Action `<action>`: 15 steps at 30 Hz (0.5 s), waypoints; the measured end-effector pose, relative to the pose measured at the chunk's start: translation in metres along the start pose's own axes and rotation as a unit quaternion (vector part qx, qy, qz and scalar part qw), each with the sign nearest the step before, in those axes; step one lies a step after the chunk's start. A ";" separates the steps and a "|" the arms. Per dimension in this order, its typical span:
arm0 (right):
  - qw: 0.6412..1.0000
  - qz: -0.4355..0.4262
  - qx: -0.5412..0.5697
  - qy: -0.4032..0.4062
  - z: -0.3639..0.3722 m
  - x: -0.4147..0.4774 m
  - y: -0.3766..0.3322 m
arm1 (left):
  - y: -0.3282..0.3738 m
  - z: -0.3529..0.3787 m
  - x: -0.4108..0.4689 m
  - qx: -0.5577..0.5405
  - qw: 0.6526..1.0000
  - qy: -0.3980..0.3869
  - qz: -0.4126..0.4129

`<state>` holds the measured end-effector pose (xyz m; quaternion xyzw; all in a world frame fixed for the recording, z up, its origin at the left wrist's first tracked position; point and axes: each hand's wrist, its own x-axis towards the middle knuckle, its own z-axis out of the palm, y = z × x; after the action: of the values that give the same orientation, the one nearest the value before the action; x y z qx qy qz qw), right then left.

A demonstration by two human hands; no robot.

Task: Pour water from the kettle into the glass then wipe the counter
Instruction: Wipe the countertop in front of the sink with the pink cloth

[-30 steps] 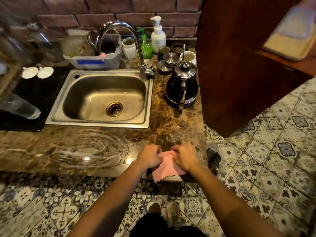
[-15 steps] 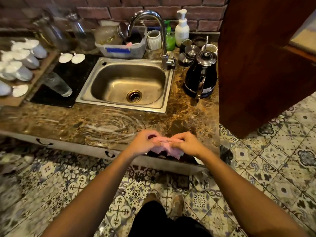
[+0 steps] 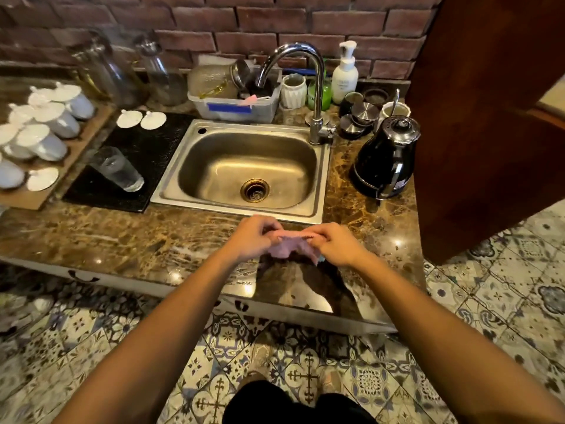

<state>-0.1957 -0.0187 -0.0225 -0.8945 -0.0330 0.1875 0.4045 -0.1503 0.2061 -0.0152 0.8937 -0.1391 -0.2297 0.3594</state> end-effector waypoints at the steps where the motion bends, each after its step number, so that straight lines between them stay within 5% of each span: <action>1: 1.000 0.003 -0.020 0.024 -0.002 0.008 -0.004 | -0.001 -0.006 0.011 0.006 1.000 0.006 0.003; 6: 0.988 0.027 -0.120 0.096 0.006 0.027 -0.007 | -0.014 -0.015 0.055 0.081 0.996 -0.011 0.037; 10: 0.979 0.108 -0.174 0.024 0.048 0.026 0.004 | -0.043 -0.010 0.058 0.175 0.978 -0.094 0.064; 15: 0.974 0.116 -0.191 0.041 0.094 0.038 0.002 | -0.086 -0.025 0.045 0.139 0.984 -0.063 0.091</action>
<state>-0.1944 0.0550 -0.0927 -0.9598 0.0529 0.1866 0.2028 -0.0919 0.2624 -0.0738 0.9023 -0.2730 -0.2303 0.2415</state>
